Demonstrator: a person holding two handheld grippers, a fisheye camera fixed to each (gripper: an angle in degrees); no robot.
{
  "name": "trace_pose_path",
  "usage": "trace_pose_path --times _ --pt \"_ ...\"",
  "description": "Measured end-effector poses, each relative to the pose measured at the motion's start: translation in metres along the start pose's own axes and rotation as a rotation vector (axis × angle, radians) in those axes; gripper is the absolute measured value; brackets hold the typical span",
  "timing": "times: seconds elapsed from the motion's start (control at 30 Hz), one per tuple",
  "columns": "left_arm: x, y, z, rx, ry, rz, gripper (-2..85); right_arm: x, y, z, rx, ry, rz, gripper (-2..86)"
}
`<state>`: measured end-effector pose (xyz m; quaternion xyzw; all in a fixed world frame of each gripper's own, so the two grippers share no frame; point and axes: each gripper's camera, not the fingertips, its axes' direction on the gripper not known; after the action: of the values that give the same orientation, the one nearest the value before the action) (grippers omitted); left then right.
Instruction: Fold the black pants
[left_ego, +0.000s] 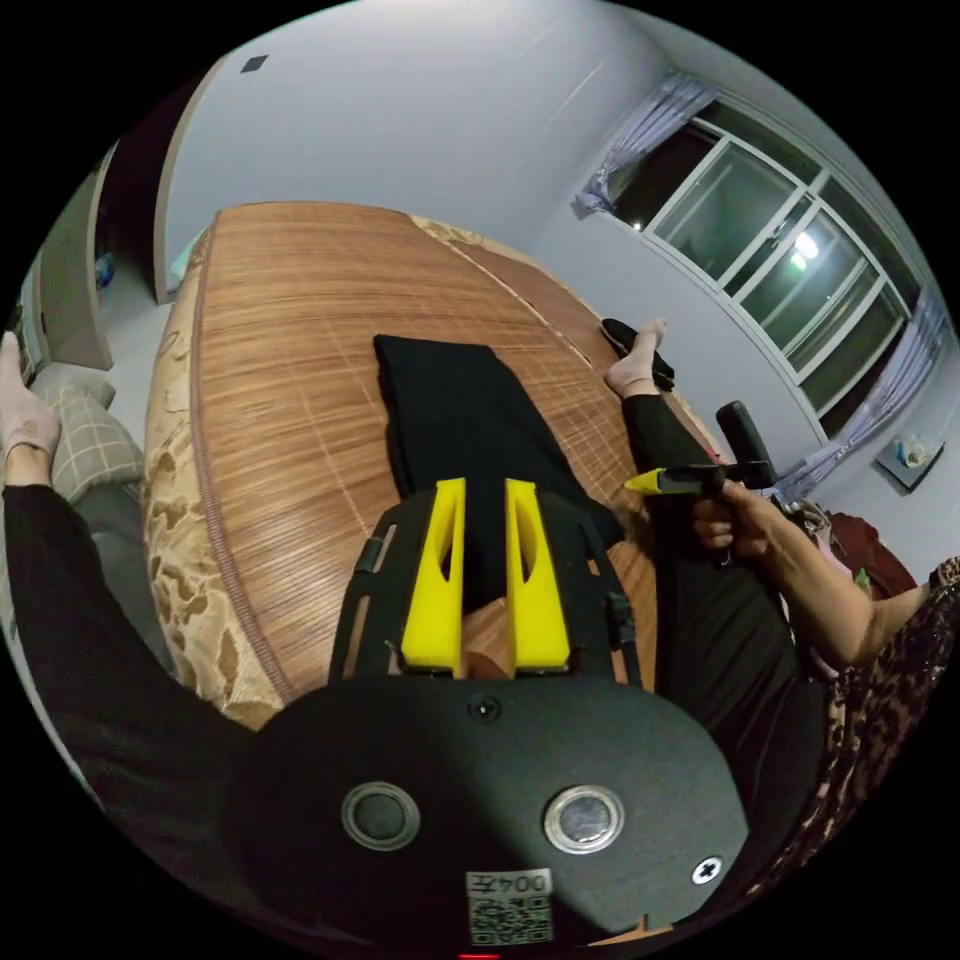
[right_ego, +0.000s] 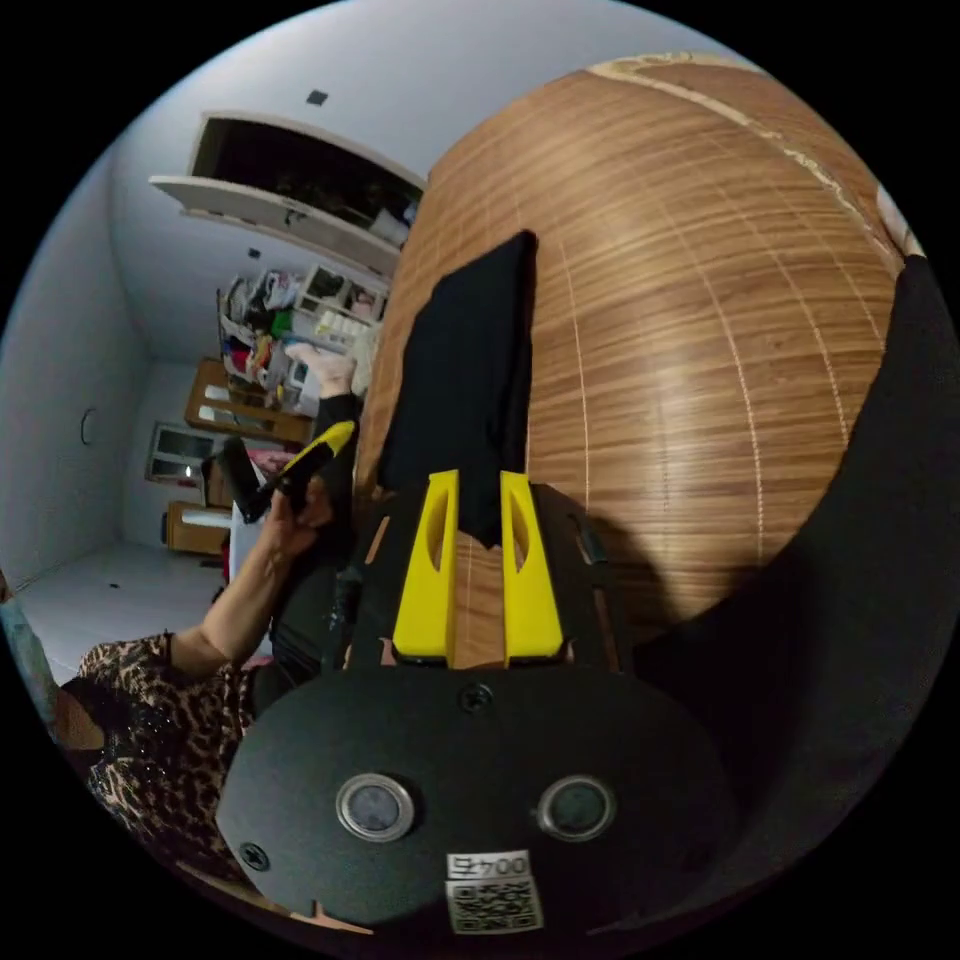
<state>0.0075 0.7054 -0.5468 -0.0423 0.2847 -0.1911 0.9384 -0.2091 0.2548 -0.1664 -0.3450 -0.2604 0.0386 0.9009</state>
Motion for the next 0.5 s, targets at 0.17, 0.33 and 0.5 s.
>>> trace_pose_path --times 0.17,0.33,0.5 --pt "-0.013 0.013 0.031 -0.070 -0.044 -0.036 8.9 -0.006 -0.004 0.018 -0.078 0.122 -0.046 8.3" --pt "-0.035 0.018 0.032 -0.061 0.033 -0.092 8.2 0.000 -0.009 0.028 -0.106 0.148 -0.054 7.8" --pt "-0.043 0.021 0.034 -0.059 0.033 -0.110 7.2 -0.012 -0.009 0.042 -0.168 0.327 -0.133 4.0"
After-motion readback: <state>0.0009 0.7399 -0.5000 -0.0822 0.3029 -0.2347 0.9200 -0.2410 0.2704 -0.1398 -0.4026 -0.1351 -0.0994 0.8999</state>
